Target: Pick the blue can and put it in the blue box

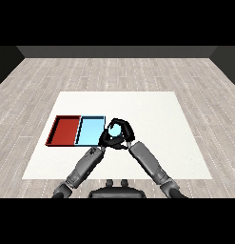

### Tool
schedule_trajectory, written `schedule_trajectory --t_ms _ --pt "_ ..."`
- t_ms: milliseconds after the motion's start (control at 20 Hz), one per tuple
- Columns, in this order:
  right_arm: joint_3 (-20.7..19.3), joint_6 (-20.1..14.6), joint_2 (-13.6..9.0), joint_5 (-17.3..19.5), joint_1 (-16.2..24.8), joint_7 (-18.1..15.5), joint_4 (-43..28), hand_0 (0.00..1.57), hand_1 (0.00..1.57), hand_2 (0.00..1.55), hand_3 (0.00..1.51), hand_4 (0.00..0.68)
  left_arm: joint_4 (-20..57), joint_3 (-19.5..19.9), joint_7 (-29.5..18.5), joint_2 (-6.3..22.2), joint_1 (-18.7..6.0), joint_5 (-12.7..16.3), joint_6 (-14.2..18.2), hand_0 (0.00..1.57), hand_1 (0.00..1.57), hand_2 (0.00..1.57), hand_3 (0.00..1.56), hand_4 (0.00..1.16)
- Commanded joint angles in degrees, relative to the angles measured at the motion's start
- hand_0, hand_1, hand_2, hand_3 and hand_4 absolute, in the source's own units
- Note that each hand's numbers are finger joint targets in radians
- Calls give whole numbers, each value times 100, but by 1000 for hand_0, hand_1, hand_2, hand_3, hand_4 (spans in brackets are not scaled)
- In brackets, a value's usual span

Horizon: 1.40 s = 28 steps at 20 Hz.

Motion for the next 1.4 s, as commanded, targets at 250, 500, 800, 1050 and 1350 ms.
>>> schedule_trajectory --t_ms 250,500,800,1050,1350 --pt "576 -221 -1 -391 146 -145 -125 1500 1500 1464 1407 565 542 -408 397 -21 -594 60 867 0 0 0 0 0" --pt "410 -158 -5 -375 -61 -35 -62 1479 1479 1458 1402 565 262 -196 699 174 -475 -856 748 0 0 0 0 0" --pt "203 90 -138 -389 153 -30 -265 1483 1483 1459 1406 583 284 -369 371 -11 -537 61 1370 732 732 718 422 695" --pt "352 160 -9 -451 181 -520 189 1477 1477 1452 1399 592 365 -578 340 -11 -589 -31 1448 695 695 776 556 656" --pt "236 -62 -7 -672 190 -101 -267 1438 1438 1434 1393 520 373 -273 -463 -15 -406 426 1471 1571 1571 1563 1433 643"
